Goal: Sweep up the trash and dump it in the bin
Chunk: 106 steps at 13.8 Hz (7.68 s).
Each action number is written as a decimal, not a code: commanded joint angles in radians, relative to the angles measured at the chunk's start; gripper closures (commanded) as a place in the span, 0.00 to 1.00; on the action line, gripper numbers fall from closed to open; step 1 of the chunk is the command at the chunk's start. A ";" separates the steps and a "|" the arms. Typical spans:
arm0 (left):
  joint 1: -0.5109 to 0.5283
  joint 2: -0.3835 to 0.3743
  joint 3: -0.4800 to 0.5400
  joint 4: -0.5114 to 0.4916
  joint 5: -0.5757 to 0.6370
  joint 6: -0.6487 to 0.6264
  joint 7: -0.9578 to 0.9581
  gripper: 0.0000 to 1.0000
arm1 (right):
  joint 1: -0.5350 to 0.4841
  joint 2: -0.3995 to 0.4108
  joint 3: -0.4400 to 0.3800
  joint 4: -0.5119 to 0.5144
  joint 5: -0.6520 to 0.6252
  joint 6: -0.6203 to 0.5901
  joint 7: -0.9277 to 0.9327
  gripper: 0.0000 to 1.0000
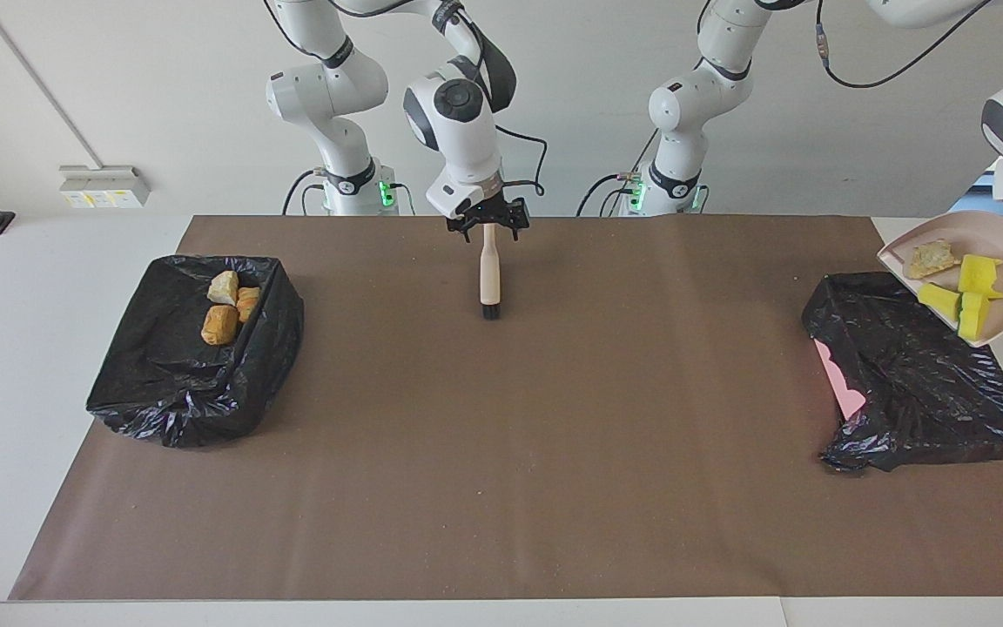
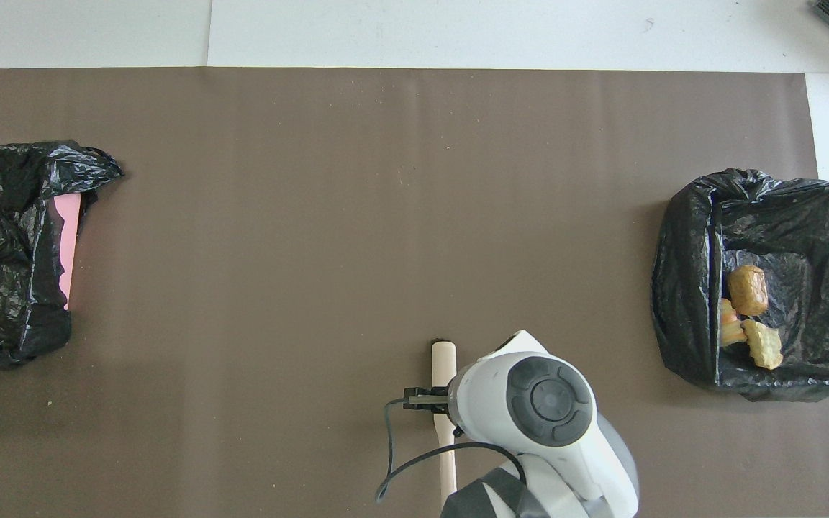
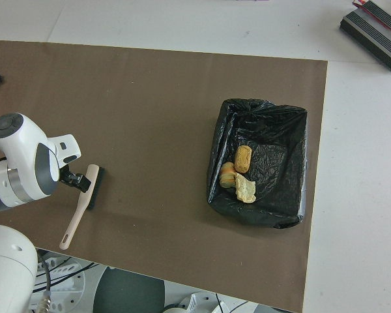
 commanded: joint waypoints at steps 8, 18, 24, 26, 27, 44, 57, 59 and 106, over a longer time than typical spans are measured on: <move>-0.090 -0.022 0.006 0.076 0.070 -0.260 -0.175 1.00 | -0.224 0.010 -0.079 0.333 -0.156 -0.297 -0.213 0.00; -0.108 -0.116 -0.016 0.124 -0.122 -0.306 -0.288 1.00 | -0.148 0.002 -0.487 0.703 -0.286 -0.680 -0.577 0.00; -0.280 -0.137 -0.026 0.058 -0.434 -0.314 -0.588 1.00 | -0.193 0.031 -0.492 0.717 -0.289 -0.665 -0.654 0.00; -0.362 -0.131 -0.026 0.052 -0.496 -0.314 -0.731 1.00 | -0.182 0.025 -0.492 0.711 -0.291 -0.665 -0.654 0.00; -0.393 -0.128 -0.027 0.052 -0.534 -0.308 -0.789 1.00 | -0.182 0.023 -0.490 0.711 -0.291 -0.665 -0.656 0.00; -0.969 0.433 -0.076 0.551 -0.904 -0.198 -1.899 1.00 | -0.179 -0.015 -0.489 0.636 -0.291 -0.641 -0.665 0.00; -1.065 0.574 -0.147 0.515 -0.973 0.046 -2.017 1.00 | -0.179 -0.018 -0.487 0.632 -0.269 -0.640 -0.660 0.00; -1.061 0.570 -0.147 0.501 -0.978 0.057 -2.015 1.00 | -0.177 -0.018 -0.486 0.629 -0.284 -0.628 -0.657 0.00; -0.412 -0.157 -0.099 0.352 -0.854 -0.445 -1.423 0.00 | -0.179 -0.021 -0.486 0.622 -0.283 -0.628 -0.662 0.00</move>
